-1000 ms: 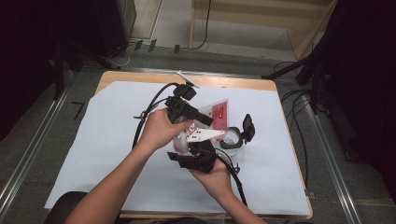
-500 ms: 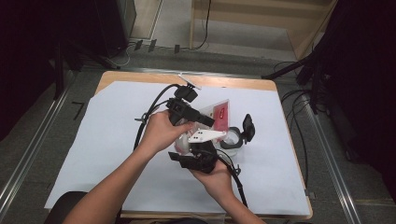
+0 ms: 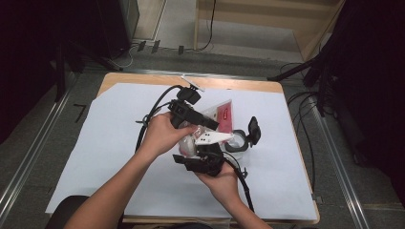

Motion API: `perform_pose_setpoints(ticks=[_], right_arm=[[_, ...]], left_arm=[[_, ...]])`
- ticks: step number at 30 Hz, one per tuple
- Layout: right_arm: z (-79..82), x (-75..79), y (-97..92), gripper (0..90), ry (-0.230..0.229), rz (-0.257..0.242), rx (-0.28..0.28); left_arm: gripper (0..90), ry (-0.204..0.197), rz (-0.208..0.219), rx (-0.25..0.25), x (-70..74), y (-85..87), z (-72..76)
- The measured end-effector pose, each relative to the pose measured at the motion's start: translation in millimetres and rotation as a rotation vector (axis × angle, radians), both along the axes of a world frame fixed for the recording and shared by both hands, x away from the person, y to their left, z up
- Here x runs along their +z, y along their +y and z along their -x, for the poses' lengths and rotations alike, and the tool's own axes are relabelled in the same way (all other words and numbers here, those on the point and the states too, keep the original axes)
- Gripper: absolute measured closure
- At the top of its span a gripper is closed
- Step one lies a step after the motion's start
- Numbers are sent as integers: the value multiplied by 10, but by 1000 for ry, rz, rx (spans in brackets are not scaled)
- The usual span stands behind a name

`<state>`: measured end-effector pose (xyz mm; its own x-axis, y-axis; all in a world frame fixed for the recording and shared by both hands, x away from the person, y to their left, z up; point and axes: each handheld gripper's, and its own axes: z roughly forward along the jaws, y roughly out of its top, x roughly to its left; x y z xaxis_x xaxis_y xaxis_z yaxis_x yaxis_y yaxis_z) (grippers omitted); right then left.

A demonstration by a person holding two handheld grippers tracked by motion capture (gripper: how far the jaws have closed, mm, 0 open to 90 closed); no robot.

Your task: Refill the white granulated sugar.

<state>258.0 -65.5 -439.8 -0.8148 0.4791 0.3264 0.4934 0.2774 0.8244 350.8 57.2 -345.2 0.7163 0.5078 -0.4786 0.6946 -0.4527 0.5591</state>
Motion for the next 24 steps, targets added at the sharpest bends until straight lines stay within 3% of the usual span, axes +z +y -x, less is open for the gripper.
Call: perform_pose_setpoints(ticks=[6,12,22,24], right_arm=[[-9,33,-3,647,-6,-15,5],[-17,-22,28,635,9,16,15],[20,-5,39,637,-19,16,-2],[17,17,33,639,-17,5,-3]], left_arm=[[695,14,12,23,29,52,-14],[728,-36,-35,15,2,-43,40],[700,-23,19,15,19,-33,32],[681,-47,17,14,40,-18,37]])
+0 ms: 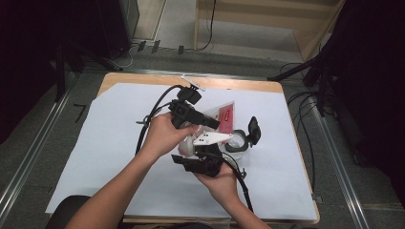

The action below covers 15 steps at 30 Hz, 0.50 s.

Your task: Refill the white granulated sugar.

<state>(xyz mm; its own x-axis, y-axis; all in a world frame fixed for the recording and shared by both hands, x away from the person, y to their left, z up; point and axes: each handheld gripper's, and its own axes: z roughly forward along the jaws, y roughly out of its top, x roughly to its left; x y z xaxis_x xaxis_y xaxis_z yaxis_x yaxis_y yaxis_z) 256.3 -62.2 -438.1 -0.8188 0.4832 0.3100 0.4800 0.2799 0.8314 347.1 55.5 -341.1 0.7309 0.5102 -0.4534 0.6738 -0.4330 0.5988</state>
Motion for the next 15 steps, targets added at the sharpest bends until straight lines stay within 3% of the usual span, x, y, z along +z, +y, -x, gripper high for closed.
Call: perform_pose_setpoints(ticks=[6,15], right_arm=[[-7,42,19,641,-17,-17,-2],[-23,22,13,640,15,-31,5]], left_arm=[[684,-9,9,10,52,27,17],[678,-3,1,18,19,4,3]])
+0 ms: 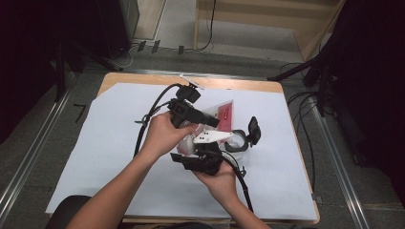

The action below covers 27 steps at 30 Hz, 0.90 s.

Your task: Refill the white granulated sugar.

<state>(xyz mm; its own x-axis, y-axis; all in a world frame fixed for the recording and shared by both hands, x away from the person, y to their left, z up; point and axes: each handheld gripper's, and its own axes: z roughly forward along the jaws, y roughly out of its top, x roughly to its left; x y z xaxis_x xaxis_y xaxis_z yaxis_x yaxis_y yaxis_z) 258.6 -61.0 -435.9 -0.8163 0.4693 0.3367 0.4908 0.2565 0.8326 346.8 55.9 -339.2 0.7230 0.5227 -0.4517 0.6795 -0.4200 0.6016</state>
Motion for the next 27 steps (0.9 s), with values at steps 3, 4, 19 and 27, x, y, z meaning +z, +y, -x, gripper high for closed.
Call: perform_pose_setpoints(ticks=[3,4,19,27], right_arm=[[3,-5,10,639,-3,5,1],[7,-1,12,638,-5,7,3],[3,-25,3,633,1,27,-4],[-4,-13,-5,639,17,46,-14]], left_arm=[[676,3,5,-6,0,18,2],[676,5,13,-2,-1,19,2],[693,37,29,-5,-47,7,-30],[690,65,48,9,-87,14,-65]])
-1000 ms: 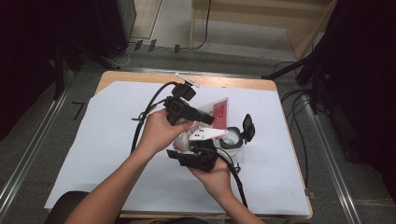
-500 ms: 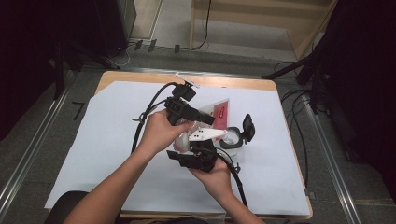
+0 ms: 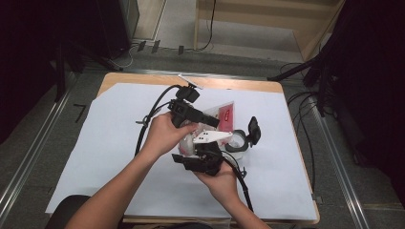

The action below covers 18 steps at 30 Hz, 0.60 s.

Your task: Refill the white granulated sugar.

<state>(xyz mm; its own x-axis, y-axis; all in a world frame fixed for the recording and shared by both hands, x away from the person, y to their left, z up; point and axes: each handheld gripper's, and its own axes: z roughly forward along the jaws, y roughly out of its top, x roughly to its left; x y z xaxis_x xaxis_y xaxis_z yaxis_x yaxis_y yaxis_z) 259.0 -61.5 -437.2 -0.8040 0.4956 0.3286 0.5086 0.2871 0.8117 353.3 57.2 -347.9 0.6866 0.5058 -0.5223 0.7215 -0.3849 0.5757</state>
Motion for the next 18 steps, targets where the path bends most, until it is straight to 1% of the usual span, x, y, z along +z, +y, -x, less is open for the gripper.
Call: perform_pose_setpoints(ticks=[4,7,8,9,12,18], right_arm=[[-1,13,-7,639,7,-6,0],[-5,30,-14,639,13,-9,1],[-5,39,-18,640,12,-6,-3],[-5,46,-18,639,9,-8,-5],[-6,53,-24,639,16,-15,0],[-8,48,-28,638,17,-26,5]], left_arm=[[671,-20,0,-15,8,-5,2],[664,-16,10,-20,17,-4,-10],[663,-17,21,-20,15,-1,-17],[662,-10,23,-18,21,-3,-19],[657,-4,11,-17,26,-19,-17],[652,-7,7,-13,36,-33,-8]])
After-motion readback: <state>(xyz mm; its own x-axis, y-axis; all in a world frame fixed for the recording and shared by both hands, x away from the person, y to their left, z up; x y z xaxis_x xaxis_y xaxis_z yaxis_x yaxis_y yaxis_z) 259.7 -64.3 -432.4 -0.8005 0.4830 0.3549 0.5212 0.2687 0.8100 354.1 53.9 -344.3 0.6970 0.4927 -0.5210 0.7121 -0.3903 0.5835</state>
